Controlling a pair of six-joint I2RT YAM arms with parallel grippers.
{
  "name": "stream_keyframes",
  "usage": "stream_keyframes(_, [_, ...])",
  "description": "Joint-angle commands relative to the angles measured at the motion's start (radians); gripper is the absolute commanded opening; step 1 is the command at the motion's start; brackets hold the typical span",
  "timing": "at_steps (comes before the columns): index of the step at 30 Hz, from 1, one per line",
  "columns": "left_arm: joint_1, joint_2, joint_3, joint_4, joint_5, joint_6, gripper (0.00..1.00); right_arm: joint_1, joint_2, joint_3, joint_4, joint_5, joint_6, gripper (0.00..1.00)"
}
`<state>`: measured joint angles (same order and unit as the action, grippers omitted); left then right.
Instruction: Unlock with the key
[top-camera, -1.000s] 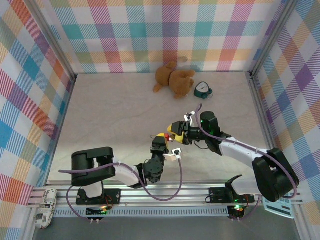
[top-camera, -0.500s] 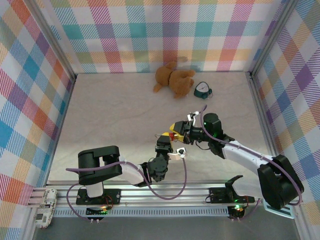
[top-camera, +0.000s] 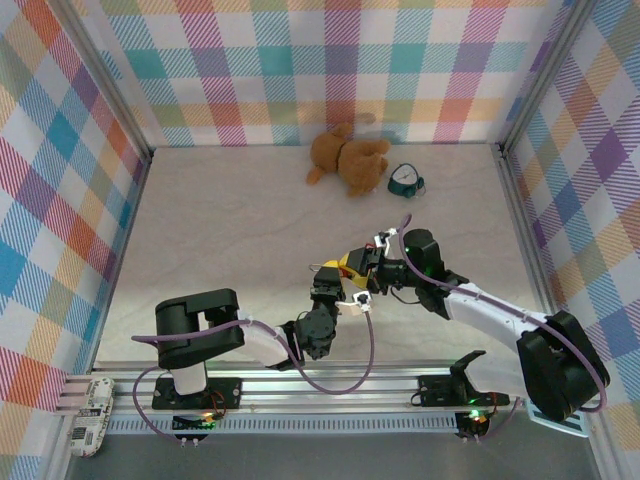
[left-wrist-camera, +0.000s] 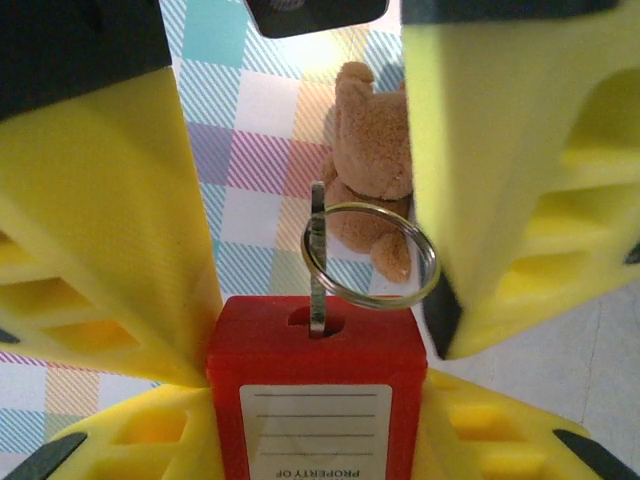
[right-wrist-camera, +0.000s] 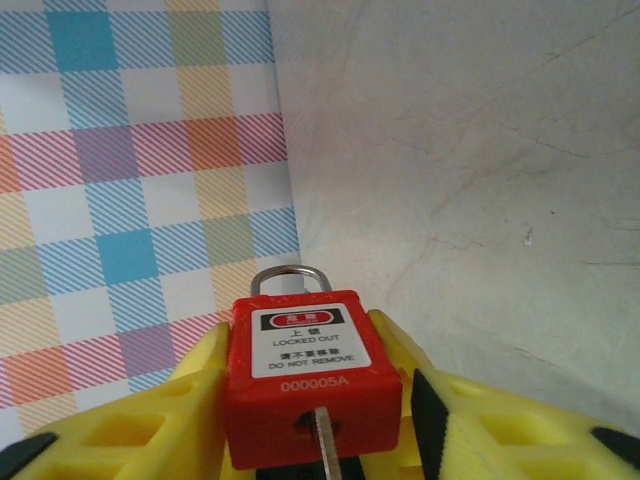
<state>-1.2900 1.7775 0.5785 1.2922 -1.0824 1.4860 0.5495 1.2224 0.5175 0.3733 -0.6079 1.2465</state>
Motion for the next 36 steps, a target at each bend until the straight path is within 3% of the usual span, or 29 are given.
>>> stream_keyframes(1, [0.017, 0.006, 0.043, 0.062, 0.013, 0.006, 0.16, 0.010, 0.039, -0.018, 0.065, -0.040, 0.044, 0.48])
stream_keyframes(10, [0.017, 0.035, 0.060, 0.064, 0.042, -0.002, 0.18, 0.027, 0.106, -0.024, 0.230, -0.085, 0.151, 0.43])
stream_keyframes(14, [0.018, 0.036, 0.051, 0.064, 0.042, -0.009, 0.20, 0.027, 0.096, -0.015, 0.215, -0.082, 0.134, 0.36])
stream_keyframes(22, [0.014, 0.027, 0.017, 0.062, 0.037, -0.013, 0.29, 0.027, 0.052, -0.001, 0.124, -0.048, 0.080, 0.33])
stream_keyframes(36, [-0.005, 0.028, -0.028, 0.060, 0.025, -0.018, 0.52, 0.019, 0.005, 0.022, 0.043, -0.020, 0.024, 0.33])
